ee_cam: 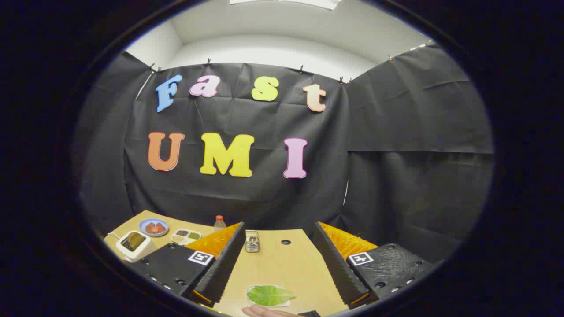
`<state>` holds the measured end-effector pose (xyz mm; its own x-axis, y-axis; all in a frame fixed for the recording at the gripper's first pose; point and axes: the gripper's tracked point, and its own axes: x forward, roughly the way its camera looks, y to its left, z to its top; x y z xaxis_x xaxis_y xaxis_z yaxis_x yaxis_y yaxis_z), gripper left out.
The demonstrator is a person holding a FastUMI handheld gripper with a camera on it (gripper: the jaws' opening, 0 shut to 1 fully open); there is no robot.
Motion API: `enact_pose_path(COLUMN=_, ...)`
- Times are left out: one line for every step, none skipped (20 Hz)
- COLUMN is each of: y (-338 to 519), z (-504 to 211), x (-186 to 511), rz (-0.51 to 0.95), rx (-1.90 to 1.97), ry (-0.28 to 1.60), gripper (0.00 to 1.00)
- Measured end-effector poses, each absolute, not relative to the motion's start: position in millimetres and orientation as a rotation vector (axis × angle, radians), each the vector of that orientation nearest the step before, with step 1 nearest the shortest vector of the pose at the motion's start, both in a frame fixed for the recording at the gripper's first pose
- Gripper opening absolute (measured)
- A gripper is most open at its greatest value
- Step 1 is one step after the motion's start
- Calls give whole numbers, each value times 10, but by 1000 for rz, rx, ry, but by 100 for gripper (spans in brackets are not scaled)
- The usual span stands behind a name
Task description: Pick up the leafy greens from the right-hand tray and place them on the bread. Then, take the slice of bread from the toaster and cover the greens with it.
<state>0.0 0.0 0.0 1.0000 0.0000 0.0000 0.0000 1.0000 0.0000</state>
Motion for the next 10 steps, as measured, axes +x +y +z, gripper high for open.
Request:
enact_pose_path(y=-56, z=-19, x=33, rz=0, rx=2, ry=3, gripper=95)
enact_pose_path(y=-117, z=-39, x=69, rz=-3, rx=1, ry=8, gripper=95)
enact_pose_path(y=-174, z=-83, x=95, rz=-4, rx=-1, ry=14, gripper=95)
enact_pose_path(y=-210, z=-130, x=113, rz=-1, rx=-1, ry=24, gripper=95)
enact_pose_path(y=-234, z=-160, x=130, rz=2, rx=-4, ry=31, gripper=95)
enact_pose_path(y=-266, z=-199, x=150, rz=3, rx=-11, ry=38, gripper=95)
enact_pose_path(y=-286, z=-224, x=172, rz=6, rx=-17, ry=44, gripper=95)
enact_pose_path(y=-307, z=-255, x=192, rz=12, rx=-24, ry=50, gripper=95)
enact_pose_path(y=-318, z=-279, x=201, rz=17, rx=-33, ry=57, gripper=95)
enact_pose_path(y=-329, z=-294, x=223, rz=25, rx=-41, ry=58, gripper=95)
